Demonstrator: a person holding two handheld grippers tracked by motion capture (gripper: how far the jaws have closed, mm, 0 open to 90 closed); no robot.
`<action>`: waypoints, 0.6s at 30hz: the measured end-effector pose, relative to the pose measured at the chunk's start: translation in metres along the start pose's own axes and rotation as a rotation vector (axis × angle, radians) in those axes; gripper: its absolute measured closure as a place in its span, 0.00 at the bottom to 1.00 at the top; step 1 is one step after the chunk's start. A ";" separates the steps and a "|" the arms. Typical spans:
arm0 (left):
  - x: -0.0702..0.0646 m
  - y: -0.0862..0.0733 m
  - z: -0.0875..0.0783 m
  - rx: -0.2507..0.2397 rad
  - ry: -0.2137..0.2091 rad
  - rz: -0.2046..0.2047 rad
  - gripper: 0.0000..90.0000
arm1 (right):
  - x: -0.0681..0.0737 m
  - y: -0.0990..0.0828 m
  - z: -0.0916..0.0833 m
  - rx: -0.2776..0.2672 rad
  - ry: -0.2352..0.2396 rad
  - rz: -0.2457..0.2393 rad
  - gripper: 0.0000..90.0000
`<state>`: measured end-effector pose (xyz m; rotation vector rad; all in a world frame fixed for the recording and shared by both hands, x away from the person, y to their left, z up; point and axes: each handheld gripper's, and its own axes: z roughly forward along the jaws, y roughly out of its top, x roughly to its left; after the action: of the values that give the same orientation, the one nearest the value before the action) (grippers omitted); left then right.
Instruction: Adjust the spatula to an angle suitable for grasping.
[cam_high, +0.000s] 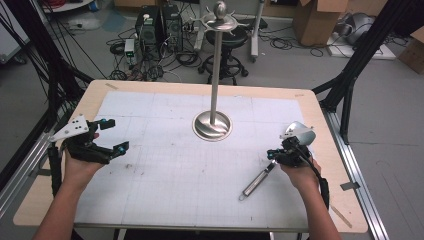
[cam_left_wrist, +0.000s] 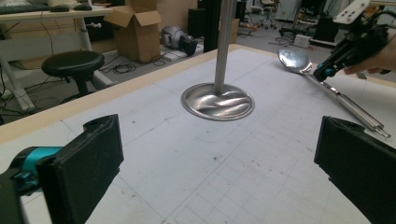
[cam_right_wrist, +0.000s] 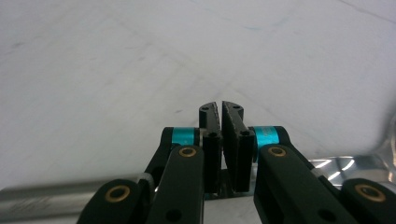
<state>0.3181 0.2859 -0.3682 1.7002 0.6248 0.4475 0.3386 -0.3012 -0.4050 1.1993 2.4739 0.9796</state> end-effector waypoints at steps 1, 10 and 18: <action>0.000 0.000 0.000 0.001 -0.001 0.003 0.02 | 0.005 -0.001 -0.003 0.001 0.007 -0.026 0.97; -0.002 0.004 -0.003 -0.049 0.005 0.010 0.02 | 0.038 -0.017 -0.024 -0.006 0.080 -0.122 0.99; -0.002 0.003 0.000 -0.037 -0.002 0.004 0.02 | 0.060 -0.034 -0.015 0.050 0.123 -0.161 0.99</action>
<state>0.3176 0.2843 -0.3655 1.6670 0.6083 0.4578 0.2724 -0.2776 -0.4106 0.9619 2.6562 0.9796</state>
